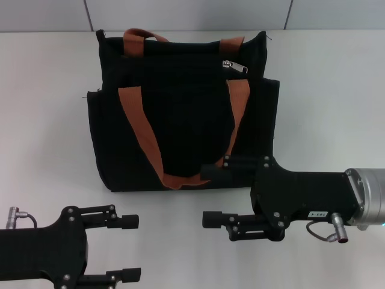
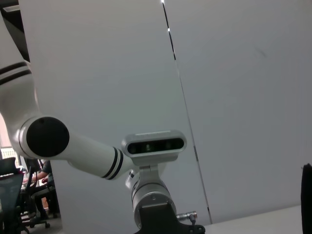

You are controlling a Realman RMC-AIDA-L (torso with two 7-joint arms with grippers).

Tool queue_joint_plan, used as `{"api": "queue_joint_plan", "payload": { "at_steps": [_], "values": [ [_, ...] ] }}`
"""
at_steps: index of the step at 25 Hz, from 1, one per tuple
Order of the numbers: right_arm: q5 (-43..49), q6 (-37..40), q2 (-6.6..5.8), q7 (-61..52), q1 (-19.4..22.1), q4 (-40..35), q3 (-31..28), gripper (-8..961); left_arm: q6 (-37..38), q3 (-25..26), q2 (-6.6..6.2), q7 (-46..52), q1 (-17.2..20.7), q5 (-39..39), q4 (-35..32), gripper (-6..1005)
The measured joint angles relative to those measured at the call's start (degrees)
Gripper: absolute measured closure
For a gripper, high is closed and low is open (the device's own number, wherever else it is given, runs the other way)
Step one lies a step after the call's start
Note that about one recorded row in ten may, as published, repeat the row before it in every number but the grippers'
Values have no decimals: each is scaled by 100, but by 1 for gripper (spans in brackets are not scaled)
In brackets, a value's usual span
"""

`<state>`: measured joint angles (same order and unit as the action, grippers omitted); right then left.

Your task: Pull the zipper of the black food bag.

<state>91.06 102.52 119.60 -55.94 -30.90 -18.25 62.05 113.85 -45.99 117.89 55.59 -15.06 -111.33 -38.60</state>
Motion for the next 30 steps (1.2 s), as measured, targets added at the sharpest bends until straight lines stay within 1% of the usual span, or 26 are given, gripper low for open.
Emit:
{"api": "queue_joint_plan", "payload": {
  "at_steps": [8, 9, 22, 30],
  "values": [
    [0, -176, -4, -7, 33, -3, 9, 238, -99, -22, 31, -15, -34, -38, 2, 296],
    [1, -197, -3, -7, 33, -4, 9, 238, -148, -24, 35, -3, -84, -52, 1, 296],
    [-54, -283, 28, 64, -38, 49, -32, 238, -346, 2, 23, 48, -228, -68, -3, 296],
    [-151, -294, 29, 121, 45, 67, -114, 239, -532, 16, 46, 24, -176, -68, 37, 296]
  ]
}}
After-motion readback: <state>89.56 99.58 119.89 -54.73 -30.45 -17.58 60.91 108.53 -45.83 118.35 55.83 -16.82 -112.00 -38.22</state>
